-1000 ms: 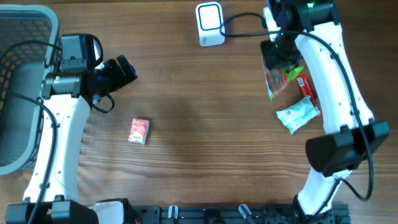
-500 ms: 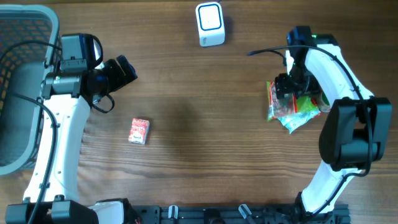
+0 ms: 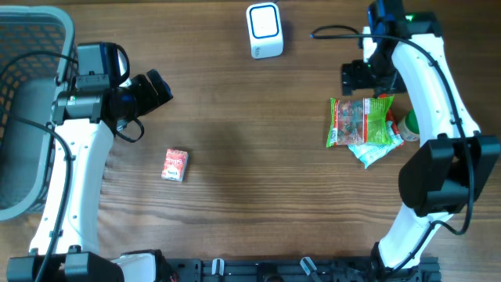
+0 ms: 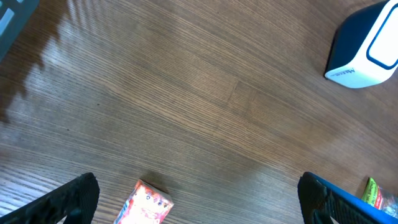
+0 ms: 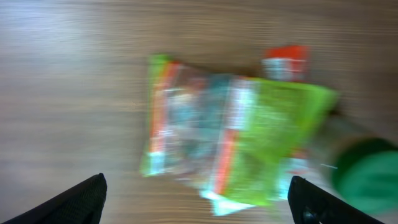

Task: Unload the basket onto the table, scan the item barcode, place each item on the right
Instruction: 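Carry the green candy bag right and drop it near the jar, then grasp the red-white box with the left gripper and push it right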

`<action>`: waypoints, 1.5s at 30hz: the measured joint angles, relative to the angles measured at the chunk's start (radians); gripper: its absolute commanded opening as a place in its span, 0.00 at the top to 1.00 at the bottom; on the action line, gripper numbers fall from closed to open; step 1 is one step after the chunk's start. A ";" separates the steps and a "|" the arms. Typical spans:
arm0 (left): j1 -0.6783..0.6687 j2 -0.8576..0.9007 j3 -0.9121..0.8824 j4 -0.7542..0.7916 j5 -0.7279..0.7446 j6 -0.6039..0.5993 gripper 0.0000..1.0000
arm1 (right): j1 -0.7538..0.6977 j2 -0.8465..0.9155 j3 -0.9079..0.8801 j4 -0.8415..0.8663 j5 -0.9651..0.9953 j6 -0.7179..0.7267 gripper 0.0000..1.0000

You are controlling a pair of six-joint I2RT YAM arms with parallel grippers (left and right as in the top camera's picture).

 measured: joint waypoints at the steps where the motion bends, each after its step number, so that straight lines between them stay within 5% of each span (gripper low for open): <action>1: 0.000 0.000 0.000 0.000 0.000 0.000 0.00 | 0.005 0.000 0.000 -0.001 -0.039 0.000 0.04; 9: 0.000 0.000 0.000 0.000 0.000 0.000 0.00 | 0.035 0.000 -0.030 0.058 -0.286 0.019 0.00; 23: 0.000 0.000 -0.002 -0.090 0.042 0.000 0.00 | 0.035 0.000 -0.033 0.297 -0.328 0.061 0.00; 24: -0.002 0.000 -0.004 -0.122 0.037 0.000 0.07 | 0.035 0.000 -0.034 0.339 -0.329 0.063 0.00; 26: -0.008 0.000 -0.021 -0.170 0.011 -0.002 0.65 | 0.035 0.000 -0.034 0.408 -0.328 0.064 0.00; 28: -0.016 0.000 -0.053 -0.196 -0.022 0.000 0.92 | 0.035 0.000 -0.034 0.457 -0.329 0.064 0.00; 34: -0.022 0.001 -0.219 -0.182 -0.119 0.002 0.96 | 0.035 0.000 -0.034 0.545 -0.328 0.064 0.00; 45: -0.023 0.003 -0.497 0.160 -0.171 0.002 0.96 | 0.035 0.000 -0.034 0.551 -0.329 0.064 0.00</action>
